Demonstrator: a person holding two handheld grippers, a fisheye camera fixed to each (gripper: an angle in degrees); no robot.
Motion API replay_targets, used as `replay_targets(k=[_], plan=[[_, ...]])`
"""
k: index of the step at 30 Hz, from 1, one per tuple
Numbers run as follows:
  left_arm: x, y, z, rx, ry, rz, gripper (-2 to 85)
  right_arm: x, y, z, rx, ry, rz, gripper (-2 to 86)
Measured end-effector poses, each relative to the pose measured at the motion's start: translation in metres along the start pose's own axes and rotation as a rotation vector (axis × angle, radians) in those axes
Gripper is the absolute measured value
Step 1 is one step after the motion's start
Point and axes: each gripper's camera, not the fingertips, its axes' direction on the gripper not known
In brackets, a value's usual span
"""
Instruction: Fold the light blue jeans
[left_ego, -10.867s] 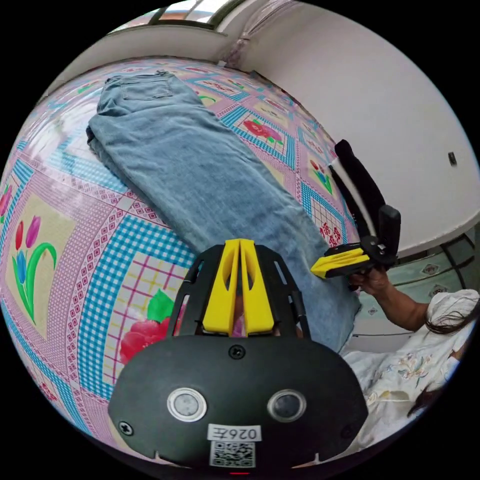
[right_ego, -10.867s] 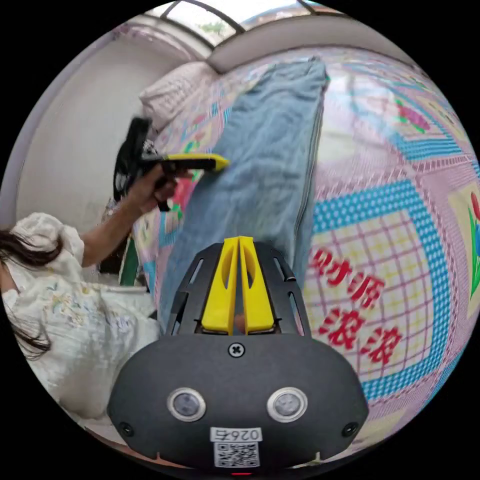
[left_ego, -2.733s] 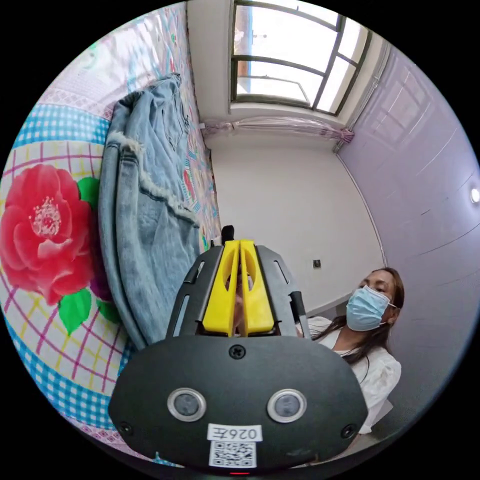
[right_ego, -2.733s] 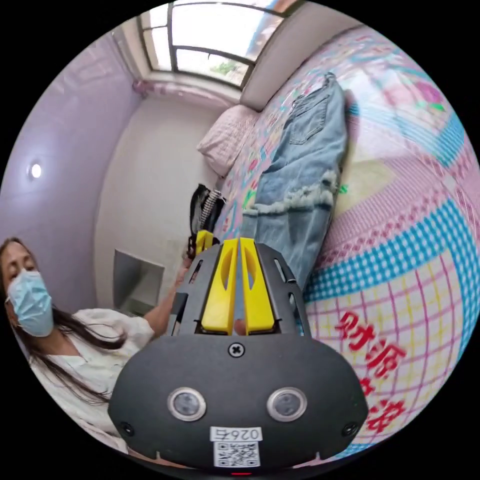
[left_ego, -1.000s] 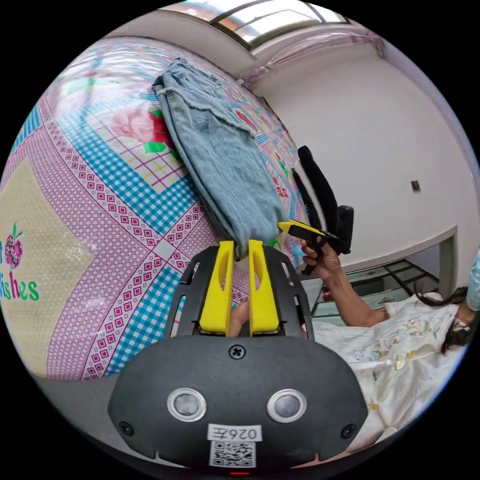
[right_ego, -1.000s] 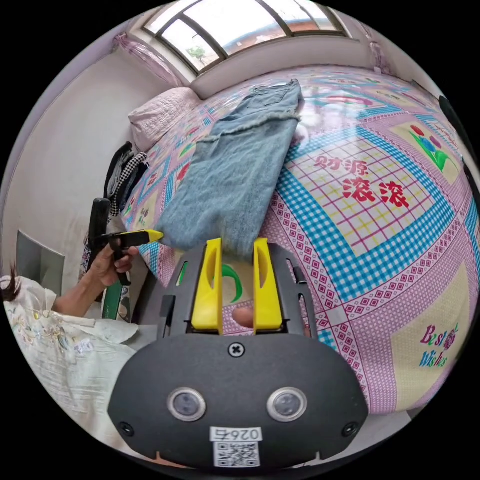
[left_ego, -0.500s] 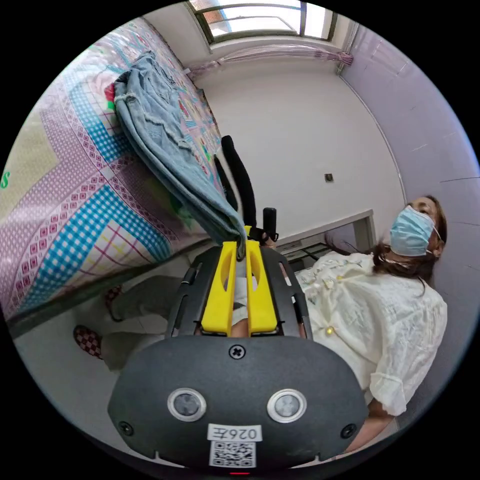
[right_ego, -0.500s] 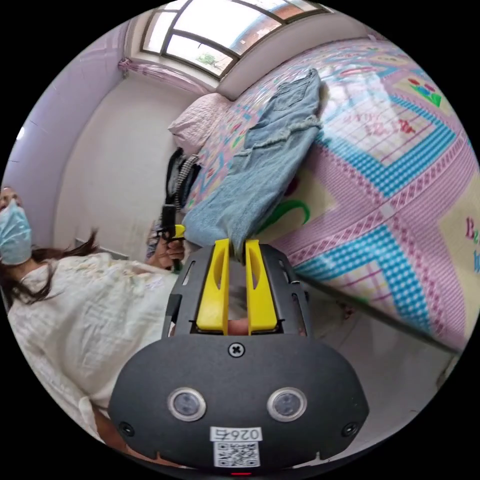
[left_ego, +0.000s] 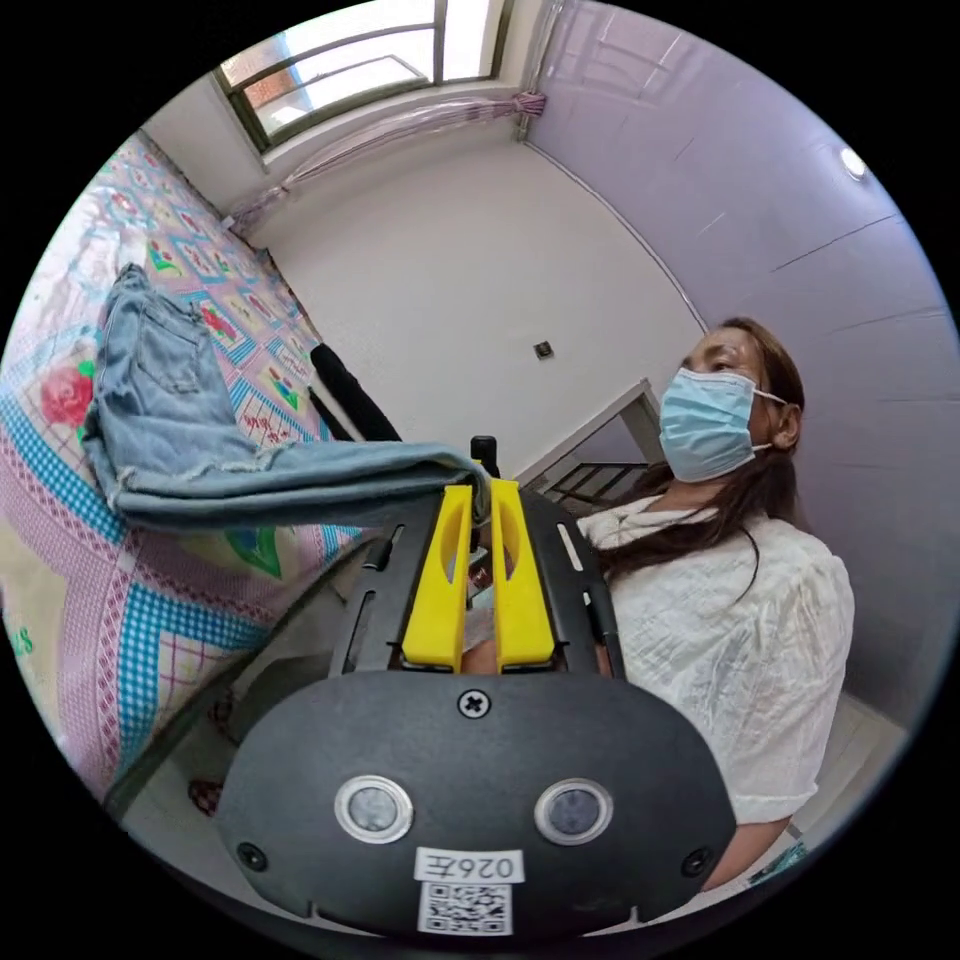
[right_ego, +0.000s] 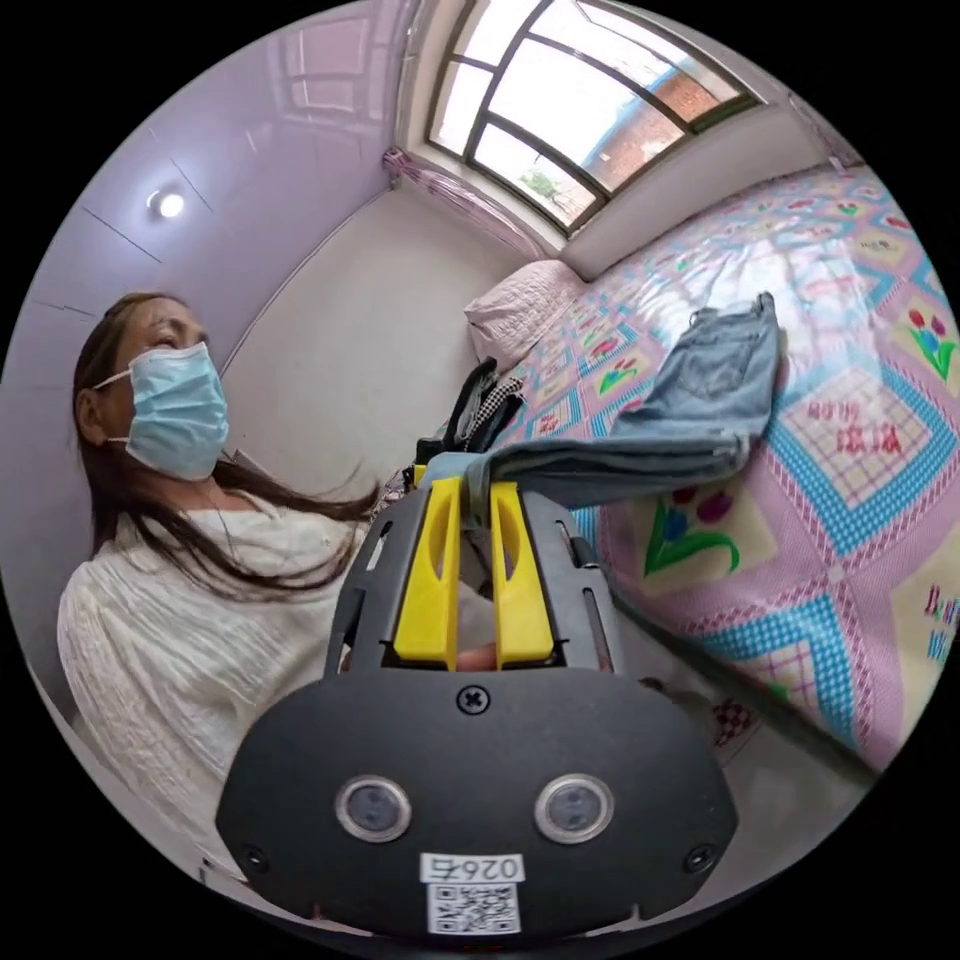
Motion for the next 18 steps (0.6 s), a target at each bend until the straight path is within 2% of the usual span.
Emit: replay_targets(k=[4, 8, 14, 18], plan=[[-0.039, -0.069, -0.028, 0.081, 0.013, -0.043, 2.9, 0.064, -0.077, -0.007, 0.037, -0.059, 0.107, 1.0], [-0.118, -0.163, -0.051, 0.151, 0.025, -0.142, 3.4, 0.149, -0.148, -0.004, 0.079, -0.164, 0.225, 1.1], [-0.282, -0.278, -0.080, 0.169, -0.186, -0.357, 4.4, 0.317, -0.256, 0.026, 0.061, -0.040, 0.486, 3.3], [-0.360, -0.294, -0.105, 0.177, -0.388, -0.558, 4.9, 0.427, -0.301, 0.070, -0.094, 0.023, 0.623, 8.4]])
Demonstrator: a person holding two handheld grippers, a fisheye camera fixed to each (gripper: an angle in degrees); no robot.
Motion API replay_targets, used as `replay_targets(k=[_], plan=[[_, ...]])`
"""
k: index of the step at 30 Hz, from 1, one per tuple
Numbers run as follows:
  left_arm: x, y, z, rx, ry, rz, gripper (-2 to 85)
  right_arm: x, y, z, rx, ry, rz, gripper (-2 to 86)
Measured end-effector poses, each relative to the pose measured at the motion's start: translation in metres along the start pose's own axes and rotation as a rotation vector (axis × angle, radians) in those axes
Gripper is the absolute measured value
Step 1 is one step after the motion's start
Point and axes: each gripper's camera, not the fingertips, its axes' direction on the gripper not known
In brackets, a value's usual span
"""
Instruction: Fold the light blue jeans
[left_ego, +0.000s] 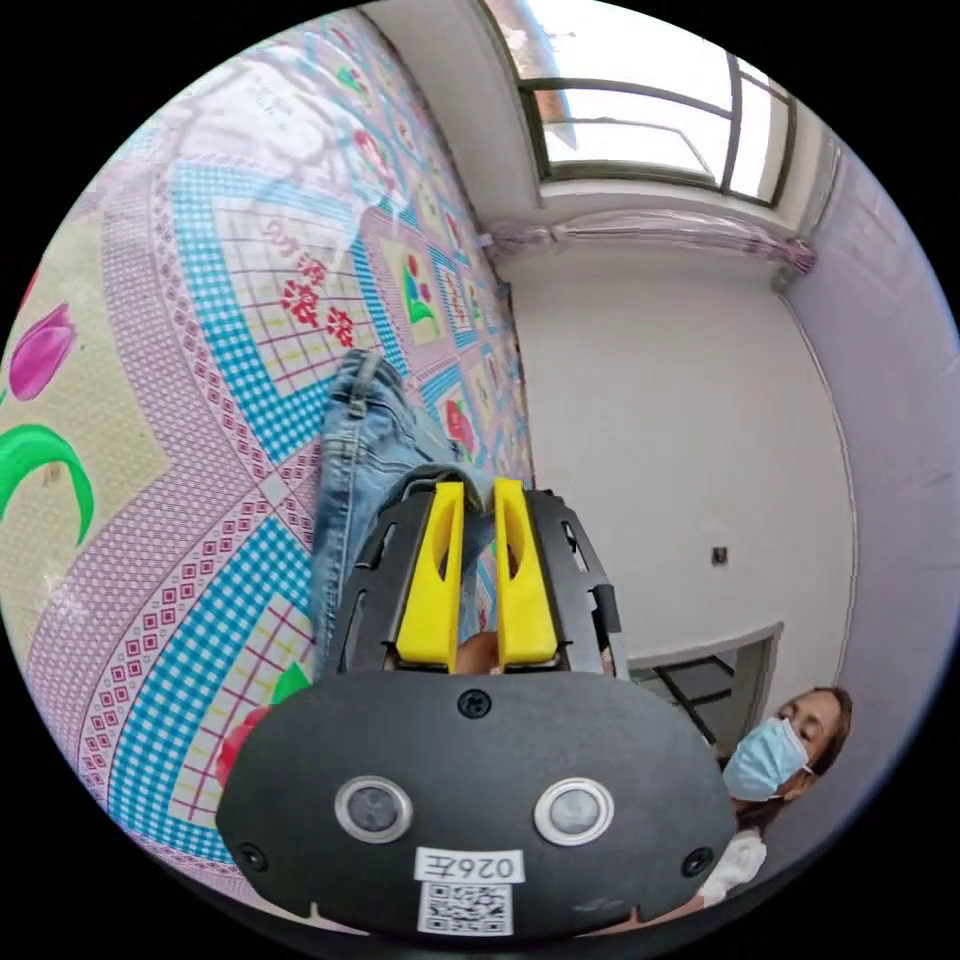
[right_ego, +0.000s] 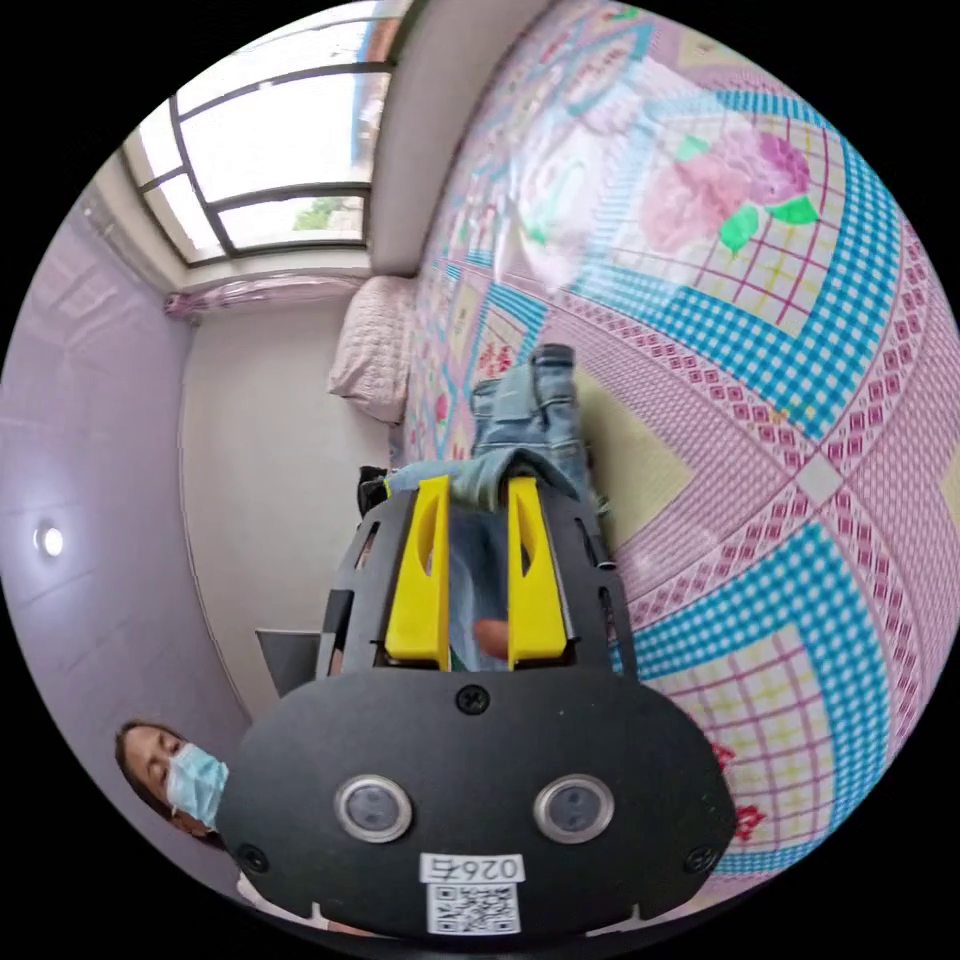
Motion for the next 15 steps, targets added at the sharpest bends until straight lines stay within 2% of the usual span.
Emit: replay_targets(k=[5, 8, 11, 13, 15], plan=[[0.014, 0.024, -0.037, 0.192, 0.110, 0.124, -0.4, -0.031, 0.012, 0.016, 0.030, 0.184, -0.237, 10.3], [0.038, 0.056, -0.043, 0.263, 0.106, 0.250, -0.9, -0.066, 0.057, 0.014, 0.199, 0.369, -0.416, 8.9], [0.046, 0.063, 0.004, 0.118, 0.073, 0.339, -1.0, -0.101, 0.096, 0.038, 0.275, 0.430, -0.621, 4.5], [0.034, 0.049, 0.043, 0.006, 0.033, 0.344, -1.0, -0.115, 0.098, 0.088, 0.165, 0.416, -0.752, 1.4], [-0.006, 0.014, 0.082, -0.081, -0.170, 0.291, -1.0, -0.107, 0.077, 0.128, 0.040, 0.486, -0.737, -0.2]])
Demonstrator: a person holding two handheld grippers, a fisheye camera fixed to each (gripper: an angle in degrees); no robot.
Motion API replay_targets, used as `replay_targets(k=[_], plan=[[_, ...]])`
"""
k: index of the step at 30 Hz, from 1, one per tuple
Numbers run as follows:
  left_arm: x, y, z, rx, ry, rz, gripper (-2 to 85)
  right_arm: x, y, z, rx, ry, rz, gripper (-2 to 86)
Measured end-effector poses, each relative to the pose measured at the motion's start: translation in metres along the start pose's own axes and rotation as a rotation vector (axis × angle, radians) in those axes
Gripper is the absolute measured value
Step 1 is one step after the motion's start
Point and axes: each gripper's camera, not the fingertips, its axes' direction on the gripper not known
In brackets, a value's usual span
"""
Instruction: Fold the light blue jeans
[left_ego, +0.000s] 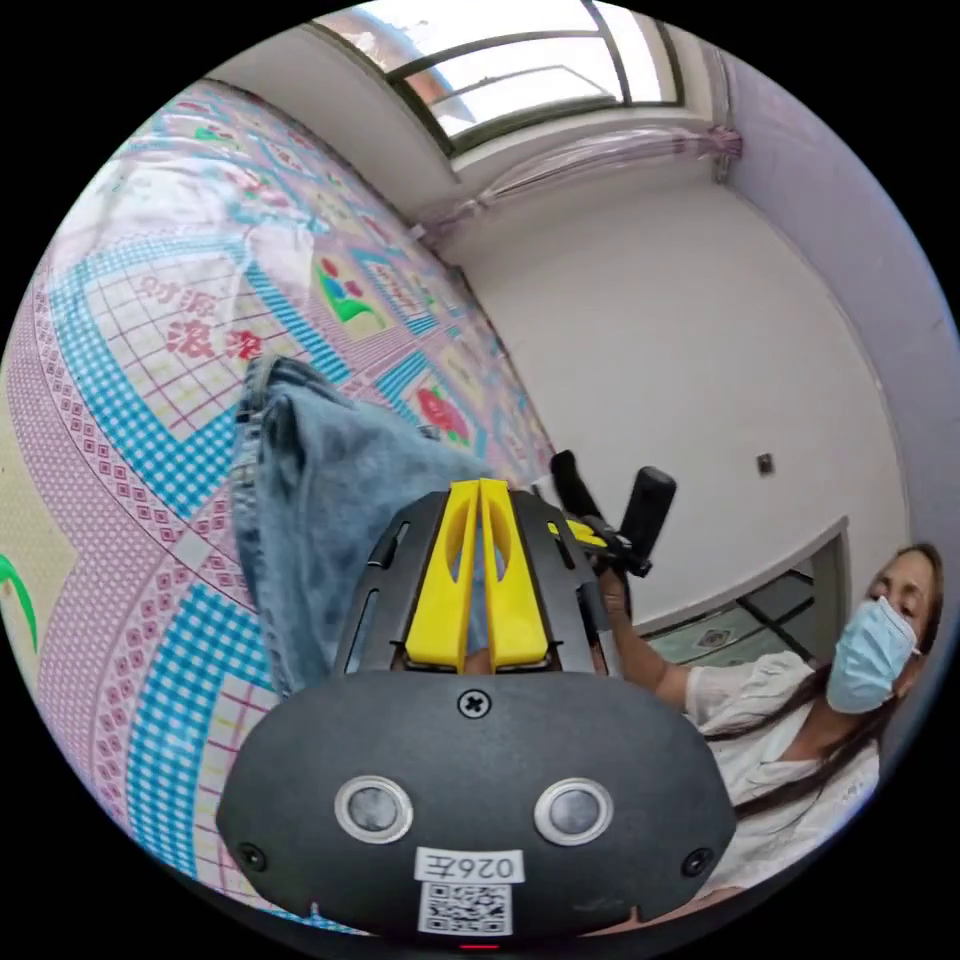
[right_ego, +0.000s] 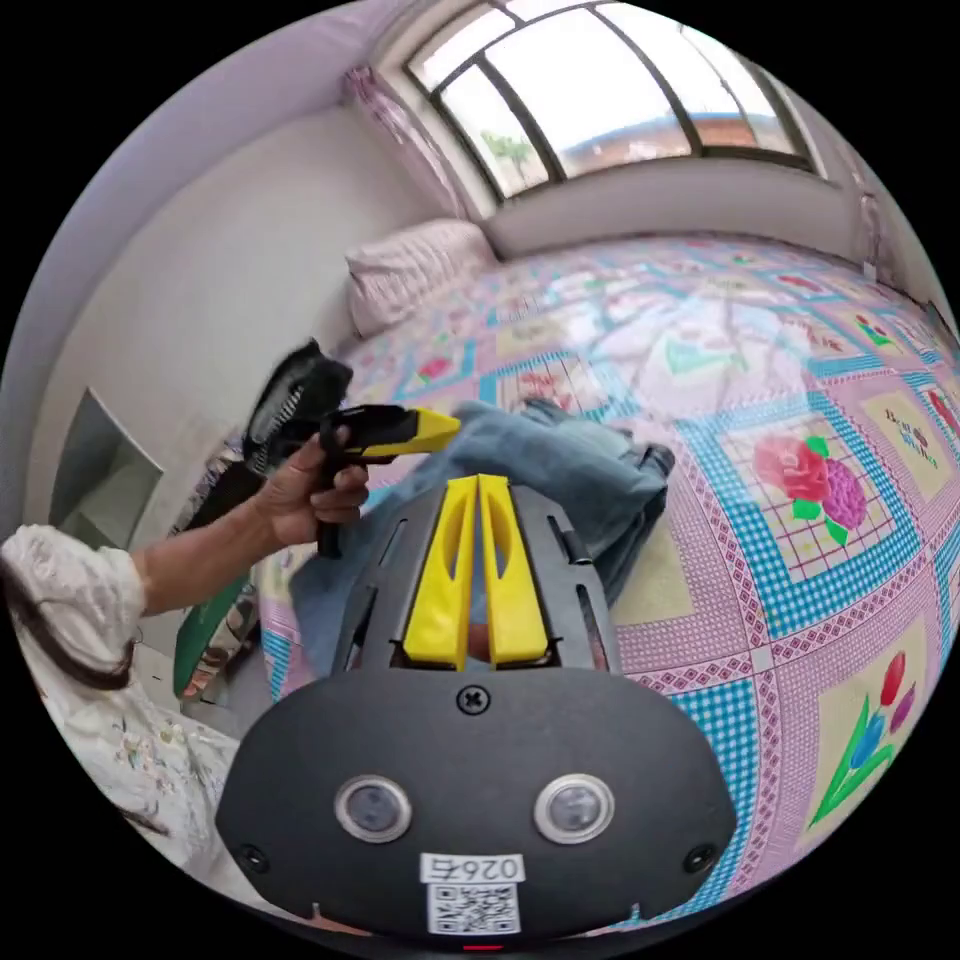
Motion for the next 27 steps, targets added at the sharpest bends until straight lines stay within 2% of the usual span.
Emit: replay_targets(k=[1, 2, 3, 4, 5, 8, 10, 12, 13, 14, 16, 19, 21, 24, 26, 27], plan=[[-0.015, -0.006, 0.009, -0.047, -0.051, -0.033, -1.0, 0.013, -0.008, 0.030, -0.097, 0.137, 0.016, -0.5], [-0.051, -0.013, 0.023, -0.111, -0.018, -0.155, -1.0, 0.022, -0.011, 0.045, -0.148, 0.191, 0.010, -0.6], [-0.076, -0.009, 0.022, -0.059, 0.121, -0.266, -1.0, 0.045, -0.015, 0.063, -0.203, 0.101, 0.039, -0.8], [-0.082, -0.006, 0.020, -0.030, 0.164, -0.298, -1.0, 0.068, -0.015, 0.059, -0.153, -0.031, 0.150, -0.9], [-0.083, -0.002, 0.016, -0.005, 0.181, -0.305, -1.0, 0.075, -0.013, 0.053, -0.114, -0.069, 0.195, -0.9], [-0.039, 0.012, 0.006, -0.061, 0.077, -0.120, -1.0, 0.062, 0.005, 0.025, -0.021, -0.018, 0.203, -0.9], [-0.017, 0.023, 0.011, -0.129, -0.019, -0.021, -1.0, 0.027, 0.028, 0.012, 0.013, -0.111, 0.135, -0.9], [-0.020, 0.029, 0.036, -0.299, -0.284, 0.063, -1.0, -0.001, 0.046, 0.021, -0.011, -0.127, 0.090, -0.9], [-0.025, 0.030, 0.037, -0.292, -0.255, 0.045, -1.0, -0.016, 0.052, 0.040, -0.128, -0.009, 0.048, -0.9], [-0.039, 0.034, 0.032, -0.262, -0.172, -0.069, -1.0, -0.020, 0.054, 0.051, -0.193, 0.074, 0.036, -0.9], [-0.033, 0.047, 0.021, -0.185, -0.128, -0.073, -1.0, -0.030, 0.063, 0.051, -0.157, 0.091, 0.074, -0.9], [0.008, 0.094, 0.001, -0.134, -0.039, 0.048, -1.0, -0.071, 0.085, 0.030, -0.103, 0.147, 0.041, -0.9], [0.041, 0.155, -0.015, -0.075, 0.037, 0.148, -1.0, -0.103, 0.108, 0.019, -0.067, 0.155, 0.021, -0.9], [0.035, 0.226, 0.001, -0.137, -0.059, 0.128, -1.0, -0.157, 0.147, 0.021, -0.023, 0.087, -0.035, -1.0], [0.001, 0.251, 0.017, -0.251, -0.171, 0.071, -1.0, -0.174, 0.161, 0.048, -0.181, 0.168, -0.090, -1.1], [-0.022, 0.264, 0.014, -0.222, -0.085, 0.054, -1.0, -0.175, 0.173, 0.060, -0.229, 0.248, -0.105, -1.1]])
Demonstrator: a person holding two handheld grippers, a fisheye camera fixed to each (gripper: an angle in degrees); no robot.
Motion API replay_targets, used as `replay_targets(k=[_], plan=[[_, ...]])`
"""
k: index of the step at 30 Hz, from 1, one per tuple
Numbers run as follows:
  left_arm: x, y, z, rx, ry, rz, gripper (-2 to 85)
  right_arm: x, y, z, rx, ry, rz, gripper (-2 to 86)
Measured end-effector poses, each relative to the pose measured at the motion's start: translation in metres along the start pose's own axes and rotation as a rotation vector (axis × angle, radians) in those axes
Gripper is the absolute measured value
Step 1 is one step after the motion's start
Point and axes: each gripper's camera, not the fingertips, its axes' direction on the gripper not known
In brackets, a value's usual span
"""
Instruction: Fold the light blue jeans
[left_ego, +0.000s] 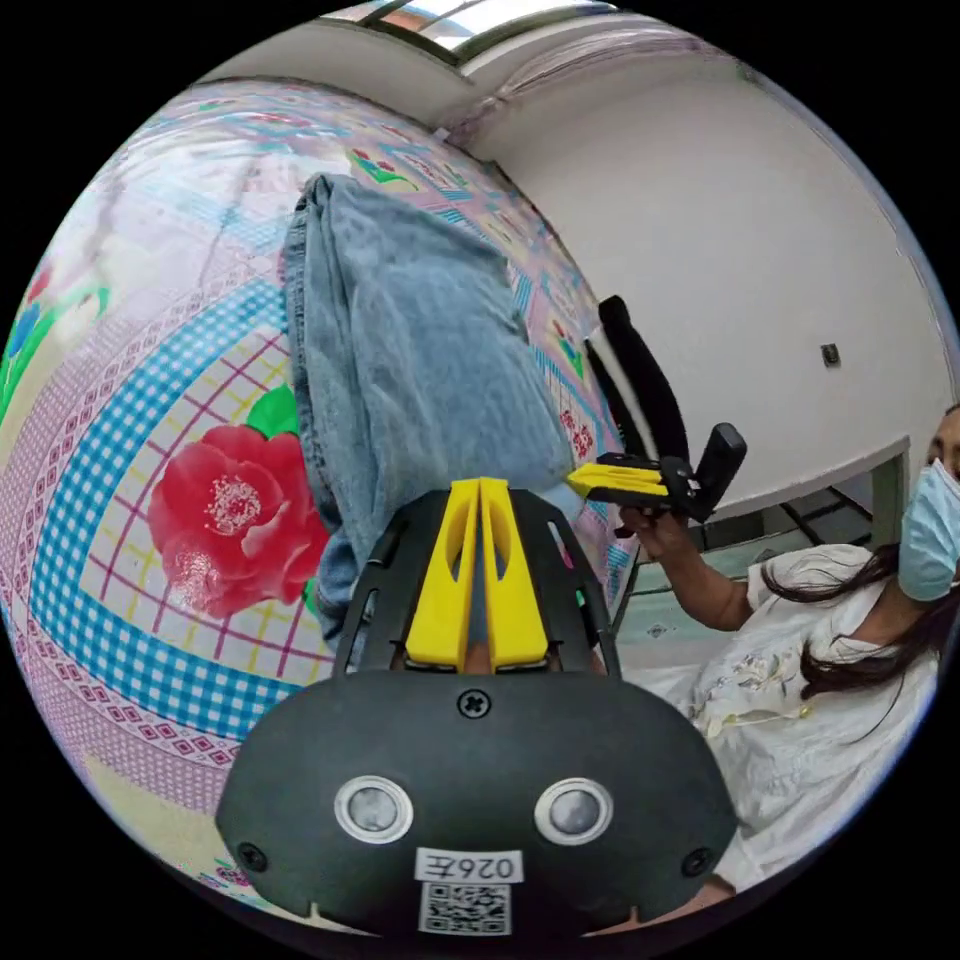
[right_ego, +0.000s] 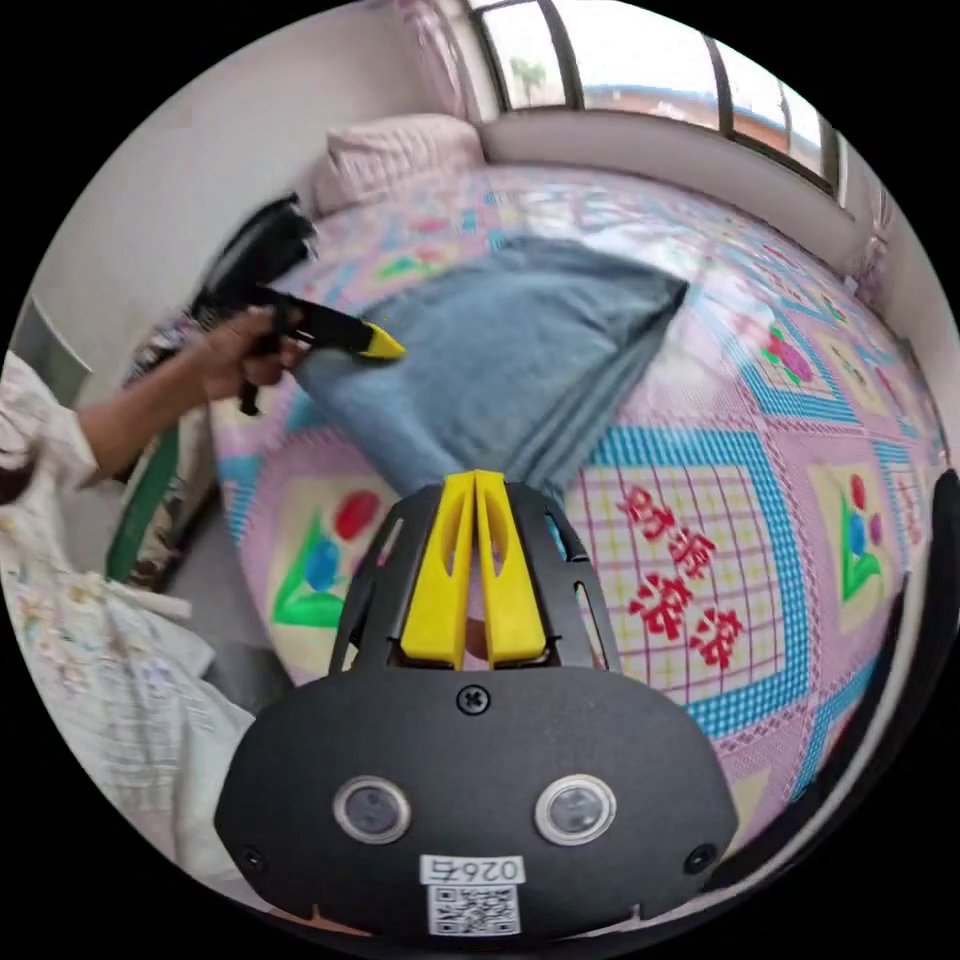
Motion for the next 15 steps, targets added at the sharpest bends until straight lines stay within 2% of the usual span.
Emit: replay_targets(k=[2, 3, 8, 10, 12, 13, 15], plan=[[-0.023, 0.018, -0.011, 0.125, 0.162, -0.140, -1.0, 0.013, 0.013, -0.002, 0.068, -0.105, 0.129, -1.0], [-0.018, 0.027, -0.018, 0.172, 0.154, -0.135, -1.0, 0.020, 0.015, -0.004, 0.060, -0.158, 0.189, -1.0], [0.009, 0.055, 0.001, 0.073, -0.146, 0.019, -1.0, -0.009, 0.016, -0.028, 0.194, -0.096, 0.163, -0.9], [-0.007, 0.067, 0.007, 0.136, -0.085, -0.024, -1.0, -0.021, 0.010, 0.014, 0.053, -0.050, 0.131, -0.9], [-0.013, 0.082, -0.001, 0.223, -0.025, -0.165, -1.0, -0.018, 0.020, 0.017, 0.136, -0.097, 0.198, -0.9], [-0.005, 0.087, -0.005, 0.253, -0.058, -0.153, -1.0, -0.018, 0.022, 0.012, 0.145, -0.117, 0.219, -0.9], [0.035, 0.105, -0.014, 0.293, -0.248, -0.051, -1.0, -0.029, 0.025, 0.001, 0.129, -0.070, 0.229, -0.9]])
